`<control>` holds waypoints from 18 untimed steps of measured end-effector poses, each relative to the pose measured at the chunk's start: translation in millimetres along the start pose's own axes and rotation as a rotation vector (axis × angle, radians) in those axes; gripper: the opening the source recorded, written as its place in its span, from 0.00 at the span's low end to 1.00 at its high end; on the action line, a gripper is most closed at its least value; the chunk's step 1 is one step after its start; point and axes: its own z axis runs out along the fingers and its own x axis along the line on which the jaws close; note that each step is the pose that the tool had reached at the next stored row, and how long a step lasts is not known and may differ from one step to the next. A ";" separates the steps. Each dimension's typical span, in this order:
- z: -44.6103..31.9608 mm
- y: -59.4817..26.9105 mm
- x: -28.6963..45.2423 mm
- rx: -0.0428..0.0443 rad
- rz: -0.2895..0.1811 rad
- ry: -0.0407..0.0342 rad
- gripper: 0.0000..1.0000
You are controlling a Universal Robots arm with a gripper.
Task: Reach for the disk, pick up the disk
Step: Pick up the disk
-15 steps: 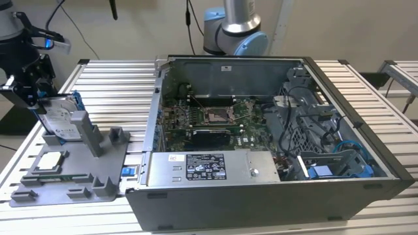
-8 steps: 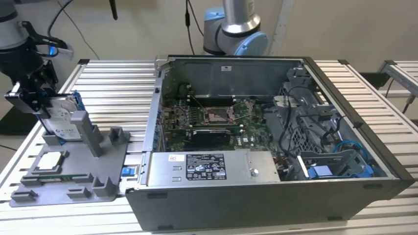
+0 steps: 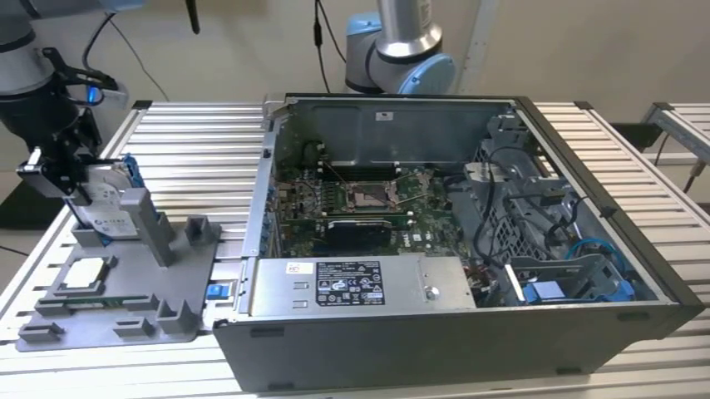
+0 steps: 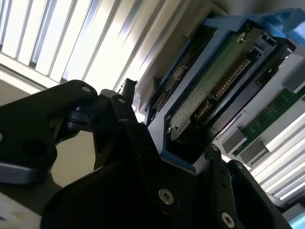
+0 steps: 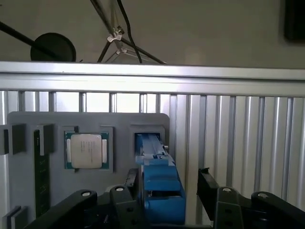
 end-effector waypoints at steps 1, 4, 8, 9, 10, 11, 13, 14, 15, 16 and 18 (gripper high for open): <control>0.5 0.0 0.3 0.0001 -0.001 -0.0020 1.00; 1.4 0.0 0.9 -0.0003 -0.003 -0.0021 1.00; 2.8 0.1 1.7 -0.0005 -0.004 -0.0020 1.00; 2.8 0.1 1.6 -0.0005 -0.004 -0.0020 1.00; 2.9 0.0 1.7 -0.0003 -0.004 -0.0021 1.00; 3.0 0.1 1.7 -0.0002 -0.004 -0.0022 1.00; 2.9 0.0 1.8 -0.0004 -0.004 -0.0021 1.00; 2.9 0.0 1.8 -0.0004 -0.004 -0.0021 1.00; 2.9 0.0 1.8 -0.0004 -0.004 -0.0021 1.00; 3.0 0.0 1.7 -0.0003 -0.004 -0.0021 1.00; 3.1 0.0 1.7 -0.0002 -0.004 -0.0022 1.00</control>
